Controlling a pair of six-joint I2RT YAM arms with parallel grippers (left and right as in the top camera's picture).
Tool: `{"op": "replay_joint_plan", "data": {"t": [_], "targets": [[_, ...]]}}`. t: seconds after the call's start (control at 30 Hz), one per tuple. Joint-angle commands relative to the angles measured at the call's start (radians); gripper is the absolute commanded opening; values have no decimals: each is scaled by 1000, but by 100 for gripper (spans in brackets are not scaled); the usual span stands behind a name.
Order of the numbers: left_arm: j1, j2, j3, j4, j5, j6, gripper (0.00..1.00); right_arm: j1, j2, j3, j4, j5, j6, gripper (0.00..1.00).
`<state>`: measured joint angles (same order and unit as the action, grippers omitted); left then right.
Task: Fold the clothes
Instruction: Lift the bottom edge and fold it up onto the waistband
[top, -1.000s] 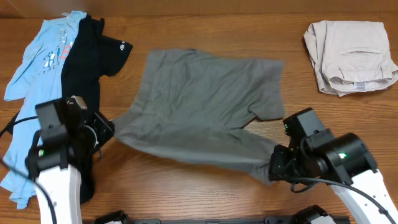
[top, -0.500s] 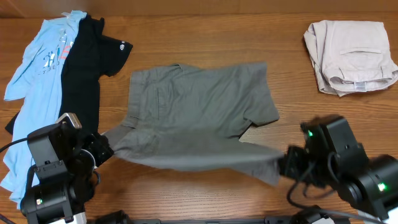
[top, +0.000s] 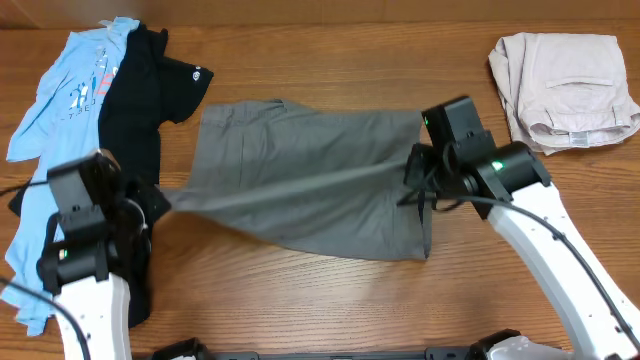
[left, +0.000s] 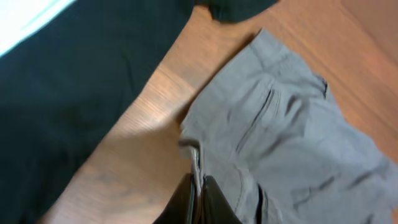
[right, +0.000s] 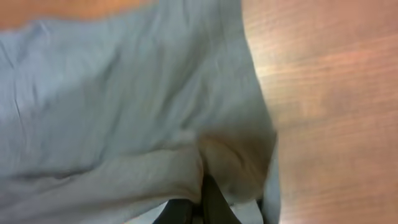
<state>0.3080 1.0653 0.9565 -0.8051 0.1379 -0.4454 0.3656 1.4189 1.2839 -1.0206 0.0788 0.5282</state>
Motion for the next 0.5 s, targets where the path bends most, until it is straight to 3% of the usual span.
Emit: {"op": "replay_joint_plan", "data": {"t": [0.0, 0.2, 0.47], "targets": [[6, 78, 29, 83, -41, -13, 4, -61, 8, 14, 98, 78, -75, 4], [5, 168, 29, 256, -29, -56, 4, -85, 55, 14, 319, 60, -172, 4], [-66, 266, 29, 444, -15, -56, 4, -89, 187, 14, 406, 63, -185, 4]]}}
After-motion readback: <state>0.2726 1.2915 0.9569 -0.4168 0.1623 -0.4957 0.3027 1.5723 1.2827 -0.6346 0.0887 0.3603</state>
